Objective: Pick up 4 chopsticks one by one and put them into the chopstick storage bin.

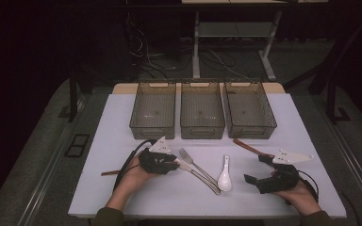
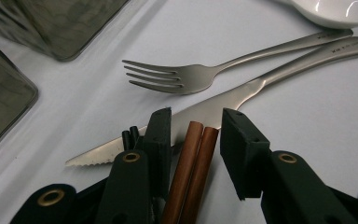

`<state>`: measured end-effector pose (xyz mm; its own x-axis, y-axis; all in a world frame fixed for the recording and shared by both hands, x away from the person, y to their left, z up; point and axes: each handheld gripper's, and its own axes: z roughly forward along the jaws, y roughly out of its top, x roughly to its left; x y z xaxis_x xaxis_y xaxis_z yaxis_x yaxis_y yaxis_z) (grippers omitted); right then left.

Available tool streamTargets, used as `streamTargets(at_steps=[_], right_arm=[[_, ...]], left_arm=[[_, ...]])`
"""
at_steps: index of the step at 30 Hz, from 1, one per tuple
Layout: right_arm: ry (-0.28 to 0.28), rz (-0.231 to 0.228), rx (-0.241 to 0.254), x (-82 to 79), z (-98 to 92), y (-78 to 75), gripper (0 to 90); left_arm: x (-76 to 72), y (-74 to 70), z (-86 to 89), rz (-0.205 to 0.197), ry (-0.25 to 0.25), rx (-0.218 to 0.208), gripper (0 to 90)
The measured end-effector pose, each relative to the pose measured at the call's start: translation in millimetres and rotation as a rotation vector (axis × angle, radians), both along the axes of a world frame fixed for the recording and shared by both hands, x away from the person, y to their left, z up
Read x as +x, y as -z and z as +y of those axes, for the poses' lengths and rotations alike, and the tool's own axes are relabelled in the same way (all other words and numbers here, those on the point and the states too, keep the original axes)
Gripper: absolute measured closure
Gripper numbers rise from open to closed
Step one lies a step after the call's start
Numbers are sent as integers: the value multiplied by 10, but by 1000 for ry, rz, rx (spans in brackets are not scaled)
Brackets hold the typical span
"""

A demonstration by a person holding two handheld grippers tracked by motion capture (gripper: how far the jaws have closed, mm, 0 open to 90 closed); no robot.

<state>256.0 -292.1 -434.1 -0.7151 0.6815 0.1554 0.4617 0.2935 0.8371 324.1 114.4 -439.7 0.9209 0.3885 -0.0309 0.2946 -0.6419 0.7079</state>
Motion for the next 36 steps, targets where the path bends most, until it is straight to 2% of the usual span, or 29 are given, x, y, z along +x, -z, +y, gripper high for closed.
streamTargets(at_steps=[8,36], right_arm=[[-1,0,1,3,1,2,30],[-6,8,3,0,8,3,30]], left_arm=[[-4,6,-13,-8,4,8,672],[11,0,0,-12,-15,5,733]])
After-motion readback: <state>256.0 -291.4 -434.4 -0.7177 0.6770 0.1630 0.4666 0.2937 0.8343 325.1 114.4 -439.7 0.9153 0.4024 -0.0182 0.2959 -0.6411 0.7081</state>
